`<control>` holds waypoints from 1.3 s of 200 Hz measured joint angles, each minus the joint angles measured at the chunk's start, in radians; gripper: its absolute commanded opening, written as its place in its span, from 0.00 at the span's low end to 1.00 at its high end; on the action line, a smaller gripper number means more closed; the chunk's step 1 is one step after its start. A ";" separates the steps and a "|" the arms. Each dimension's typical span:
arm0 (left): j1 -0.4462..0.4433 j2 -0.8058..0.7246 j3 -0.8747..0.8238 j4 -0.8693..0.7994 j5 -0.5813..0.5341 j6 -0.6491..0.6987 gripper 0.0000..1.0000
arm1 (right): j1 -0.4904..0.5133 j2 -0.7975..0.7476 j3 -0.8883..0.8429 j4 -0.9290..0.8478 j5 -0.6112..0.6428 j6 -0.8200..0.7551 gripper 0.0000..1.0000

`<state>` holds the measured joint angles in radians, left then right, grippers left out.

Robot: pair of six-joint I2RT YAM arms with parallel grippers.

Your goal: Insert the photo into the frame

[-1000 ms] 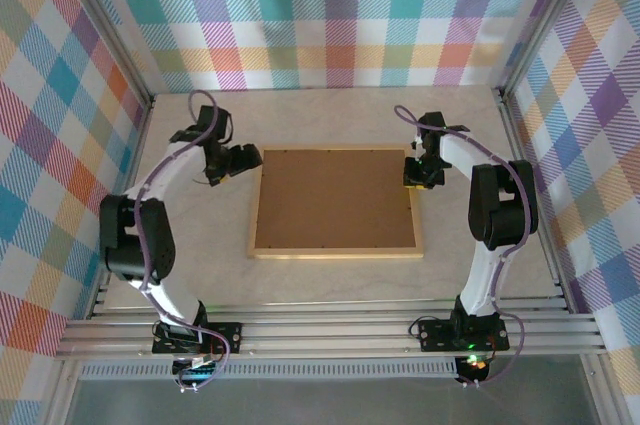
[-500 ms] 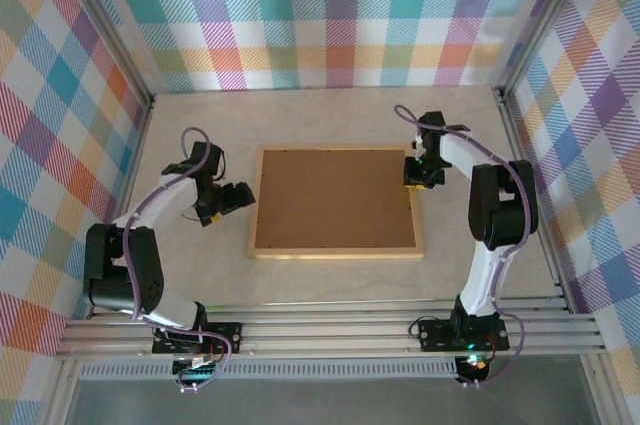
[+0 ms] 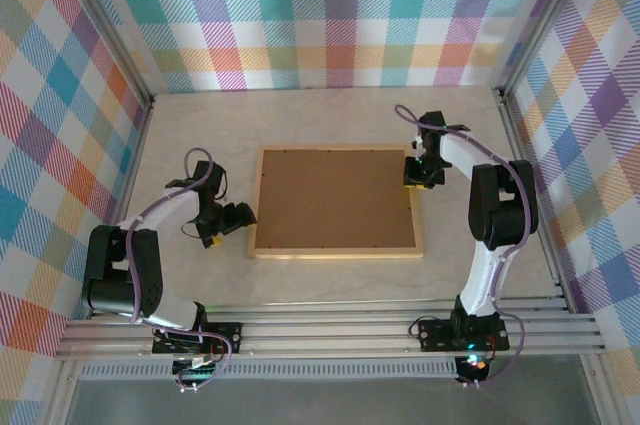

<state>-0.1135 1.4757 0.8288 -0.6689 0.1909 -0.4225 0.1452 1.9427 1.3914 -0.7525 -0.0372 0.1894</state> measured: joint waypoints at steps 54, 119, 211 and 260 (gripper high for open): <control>-0.026 0.006 -0.002 0.029 0.004 -0.008 0.89 | 0.000 0.000 0.000 0.000 -0.001 0.006 0.27; -0.069 0.054 -0.002 0.048 0.008 -0.012 0.89 | 0.000 0.000 0.000 0.000 -0.001 0.006 0.27; -0.079 0.048 0.058 0.012 -0.009 -0.006 0.90 | 0.000 0.000 0.000 0.000 -0.001 0.005 0.27; -0.067 0.036 0.098 -0.010 -0.037 0.021 0.90 | 0.000 0.000 0.000 0.000 -0.001 0.005 0.27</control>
<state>-0.1806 1.5120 0.9268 -0.6792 0.1535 -0.4015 0.1452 1.9430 1.3914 -0.7521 -0.0383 0.1947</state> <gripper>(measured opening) 0.904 0.271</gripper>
